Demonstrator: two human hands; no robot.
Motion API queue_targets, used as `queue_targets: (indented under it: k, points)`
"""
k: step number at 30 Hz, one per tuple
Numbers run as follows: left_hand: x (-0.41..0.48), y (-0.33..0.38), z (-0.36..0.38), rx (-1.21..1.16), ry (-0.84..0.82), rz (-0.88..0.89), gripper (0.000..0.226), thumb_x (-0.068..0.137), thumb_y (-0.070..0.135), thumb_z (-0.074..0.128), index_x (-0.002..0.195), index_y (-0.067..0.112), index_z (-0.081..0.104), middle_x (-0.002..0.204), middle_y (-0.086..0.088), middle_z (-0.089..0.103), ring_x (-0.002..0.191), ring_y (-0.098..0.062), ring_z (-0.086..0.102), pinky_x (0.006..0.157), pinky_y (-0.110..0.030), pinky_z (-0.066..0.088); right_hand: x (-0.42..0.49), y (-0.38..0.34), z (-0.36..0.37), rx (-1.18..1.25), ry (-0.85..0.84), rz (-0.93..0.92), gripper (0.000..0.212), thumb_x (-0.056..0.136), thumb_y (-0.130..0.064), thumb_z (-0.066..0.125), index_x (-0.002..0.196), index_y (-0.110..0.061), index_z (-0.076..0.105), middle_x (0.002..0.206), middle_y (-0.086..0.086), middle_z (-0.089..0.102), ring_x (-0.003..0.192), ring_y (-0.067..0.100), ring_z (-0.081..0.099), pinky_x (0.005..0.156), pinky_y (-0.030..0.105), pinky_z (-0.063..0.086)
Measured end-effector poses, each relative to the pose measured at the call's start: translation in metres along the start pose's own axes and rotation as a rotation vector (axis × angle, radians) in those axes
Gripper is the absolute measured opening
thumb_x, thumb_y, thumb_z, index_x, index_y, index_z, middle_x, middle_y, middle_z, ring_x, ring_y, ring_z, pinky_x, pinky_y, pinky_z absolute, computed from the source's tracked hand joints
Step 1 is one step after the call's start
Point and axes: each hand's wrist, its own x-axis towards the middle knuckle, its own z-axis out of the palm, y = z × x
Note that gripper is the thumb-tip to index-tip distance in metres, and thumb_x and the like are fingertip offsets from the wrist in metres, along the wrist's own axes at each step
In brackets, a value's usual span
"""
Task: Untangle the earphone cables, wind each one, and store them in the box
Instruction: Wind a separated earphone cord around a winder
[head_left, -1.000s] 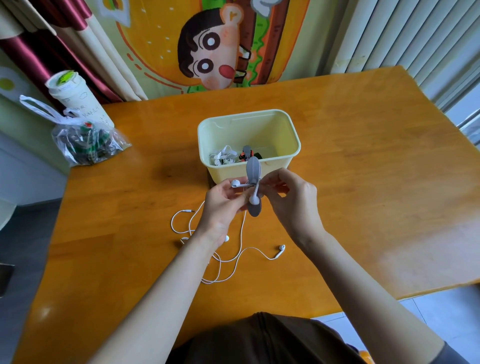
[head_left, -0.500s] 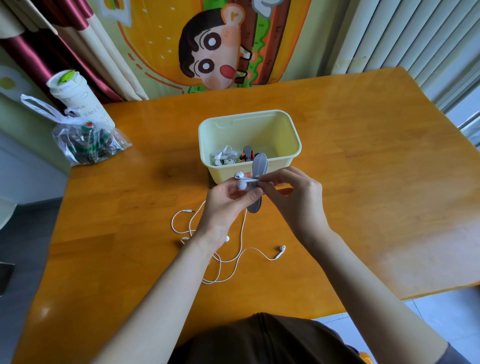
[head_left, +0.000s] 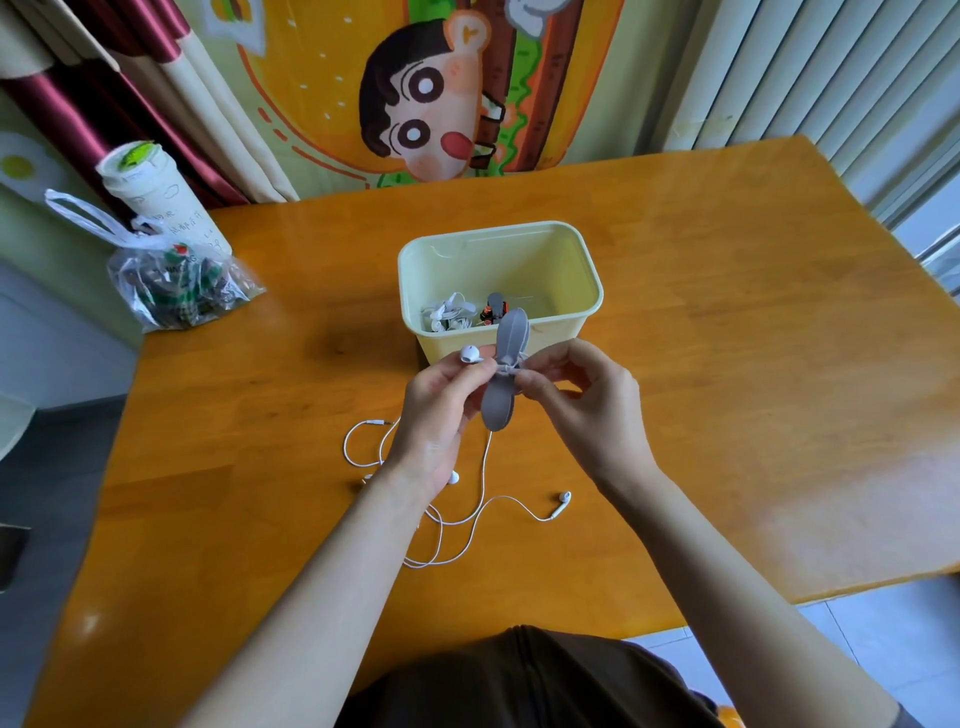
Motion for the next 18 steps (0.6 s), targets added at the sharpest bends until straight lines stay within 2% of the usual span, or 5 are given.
queue_targets:
  k: [3, 6, 8, 12, 18]
  points:
    - [0.000, 0.000, 0.000, 0.005, 0.003, -0.003, 0.022, 0.091, -0.001, 0.052, 0.088, 0.011, 0.071, 0.076, 0.001, 0.073, 0.069, -0.007, 0.066, 0.064, -0.017, 0.050, 0.000, -0.001, 0.001, 0.005, -0.004, 0.039, 0.014, 0.078, -0.008, 0.073, 0.075, -0.020, 0.066, 0.075, -0.009, 0.070, 0.074, 0.009, 0.067, 0.073, 0.031, 0.055]
    - [0.001, 0.002, 0.000, 0.017, -0.017, -0.003, 0.021, 0.090, -0.002, 0.053, 0.088, 0.010, 0.071, 0.076, 0.000, 0.073, 0.069, -0.009, 0.067, 0.063, -0.016, 0.050, 0.002, 0.001, 0.001, 0.098, -0.023, 0.109, 0.018, 0.079, -0.006, 0.073, 0.073, -0.021, 0.066, 0.074, -0.004, 0.070, 0.073, 0.015, 0.068, 0.074, 0.035, 0.056]
    - [0.003, 0.002, 0.001, 0.040, -0.039, -0.001, 0.021, 0.090, -0.001, 0.055, 0.089, 0.011, 0.072, 0.080, -0.002, 0.073, 0.076, -0.011, 0.068, 0.069, -0.019, 0.051, 0.003, 0.005, 0.000, 0.174, -0.012, 0.167, 0.018, 0.081, -0.004, 0.071, 0.073, -0.019, 0.065, 0.075, -0.001, 0.070, 0.073, 0.016, 0.069, 0.075, 0.035, 0.056]
    - [0.007, -0.004, 0.005, 0.095, -0.042, 0.006, 0.018, 0.091, 0.005, 0.058, 0.098, 0.016, 0.071, 0.093, -0.003, 0.074, 0.094, -0.018, 0.067, 0.090, -0.032, 0.050, 0.005, 0.010, 0.004, 0.271, 0.029, 0.229, 0.016, 0.087, -0.004, 0.064, 0.082, -0.018, 0.061, 0.082, 0.000, 0.068, 0.077, 0.014, 0.067, 0.077, 0.034, 0.056]
    - [0.010, -0.006, 0.001, 0.141, -0.094, 0.015, 0.020, 0.093, 0.011, 0.057, 0.106, 0.018, 0.069, 0.102, -0.004, 0.073, 0.099, -0.018, 0.068, 0.083, -0.027, 0.050, 0.004, 0.014, 0.006, 0.159, 0.071, 0.205, 0.003, 0.088, -0.011, 0.063, 0.088, -0.014, 0.065, 0.081, -0.008, 0.066, 0.073, 0.001, 0.060, 0.072, 0.023, 0.051]
